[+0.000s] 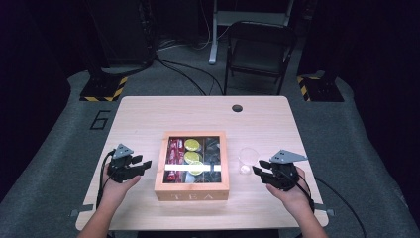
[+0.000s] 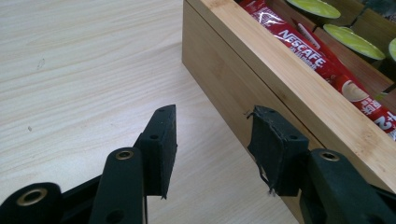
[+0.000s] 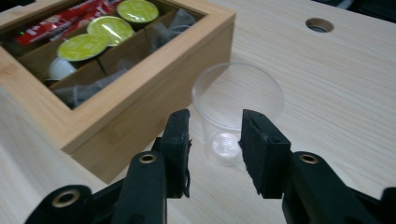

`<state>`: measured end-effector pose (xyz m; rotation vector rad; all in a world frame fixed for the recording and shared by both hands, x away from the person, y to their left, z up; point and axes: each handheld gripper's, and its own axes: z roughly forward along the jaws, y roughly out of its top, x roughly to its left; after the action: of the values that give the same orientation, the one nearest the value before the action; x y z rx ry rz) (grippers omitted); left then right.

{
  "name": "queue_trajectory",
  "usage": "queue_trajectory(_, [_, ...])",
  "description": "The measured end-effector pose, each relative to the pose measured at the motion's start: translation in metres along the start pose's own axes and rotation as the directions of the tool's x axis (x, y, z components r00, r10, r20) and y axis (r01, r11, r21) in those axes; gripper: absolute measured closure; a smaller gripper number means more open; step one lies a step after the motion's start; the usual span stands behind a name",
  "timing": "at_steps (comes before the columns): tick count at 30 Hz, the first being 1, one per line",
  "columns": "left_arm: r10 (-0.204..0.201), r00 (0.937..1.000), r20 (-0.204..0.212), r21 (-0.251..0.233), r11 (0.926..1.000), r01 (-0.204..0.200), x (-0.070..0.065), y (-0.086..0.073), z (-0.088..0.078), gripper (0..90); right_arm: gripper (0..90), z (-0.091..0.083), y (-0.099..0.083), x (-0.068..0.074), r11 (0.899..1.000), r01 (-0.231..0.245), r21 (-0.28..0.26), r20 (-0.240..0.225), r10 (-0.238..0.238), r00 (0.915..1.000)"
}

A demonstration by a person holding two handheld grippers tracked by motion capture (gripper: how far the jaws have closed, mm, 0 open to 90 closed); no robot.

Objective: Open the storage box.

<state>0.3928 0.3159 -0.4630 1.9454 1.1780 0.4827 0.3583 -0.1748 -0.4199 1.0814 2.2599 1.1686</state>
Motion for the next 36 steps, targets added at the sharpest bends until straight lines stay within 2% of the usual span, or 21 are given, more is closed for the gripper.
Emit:
queue_trajectory(3, [0.003,1.0,-0.004,-0.008,1.0,-0.003,-0.001,0.0,0.0,51.5,65.4,-0.002,0.004,0.015,0.999,0.037,0.0,-0.03,-0.037,0.9989])
queue_trajectory(4, [0.0,1.0,-0.005,-0.009,1.0,0.0,-0.002,0.0,-0.001,51.5,65.4,-0.002,0.004,0.015,0.999,0.037,0.0,-0.03,-0.037,0.9989])
queue_trajectory(10, [0.005,1.0,0.0,0.001,1.0,-0.005,-0.001,0.0,-0.001,51.5,70.4,-0.003,0.007,0.032,0.998,0.063,-0.015,-0.106,-0.064,0.9923])
queue_trajectory(18, [0.0,1.0,-0.005,-0.002,1.0,0.0,0.0,0.0,0.0,51.5,78.1,0.002,-0.002,0.05,0.994,0.107,-0.014,-0.148,-0.108,0.983])
queue_trajectory(20, [0.001,1.0,-0.007,-0.001,1.0,-0.001,0.0,0.0,0.0,51.4,81.3,0.005,-0.007,0.056,0.994,0.111,-0.008,-0.178,-0.11,0.9779])
queue_trajectory(23, [0.011,0.9999,-0.005,0.005,0.9999,-0.011,0.001,0.0,0.0,51.4,82.7,0.009,-0.01,0.06,0.993,0.116,0.001,-0.199,-0.113,0.9735])
queue_trajectory(24, [0.011,0.9999,-0.005,0.005,0.9999,-0.011,0.001,0.0,-0.001,51.4,83.3,0.011,-0.012,0.061,0.991,0.131,0.011,-0.211,-0.126,0.9692])
queue_trajectory(27, [0.009,0.9999,-0.007,0.0,1.0,-0.009,0.001,0.0,-0.001,51.4,84.1,0.015,-0.016,0.067,0.989,0.148,0.027,-0.221,-0.139,0.9654])
queue_trajectory(28, [0.006,0.9999,-0.008,0.0,1.0,-0.006,0.001,0.0,-0.001,51.4,84.5,0.016,-0.017,0.067,0.986,0.163,0.028,-0.231,-0.152,0.9611])
queue_trajectory(31, [0.008,0.9999,-0.006,0.001,1.0,-0.008,0.002,-0.001,0.0,51.4,86.6,0.018,-0.021,0.071,0.986,0.161,0.046,-0.234,-0.146,0.9613])
queue_trajectory(35, [0.008,1.0,-0.003,0.004,1.0,-0.008,0.002,-0.001,0.0,51.3,87.8,0.022,-0.024,0.072,0.981,0.185,0.061,-0.247,-0.165,0.9549])
queue_trajectory(36, [0.008,1.0,-0.002,0.006,1.0,-0.008,0.001,-0.001,0.0,51.3,87.8,0.022,-0.025,0.072,0.983,0.171,0.069,-0.253,-0.149,0.9559])
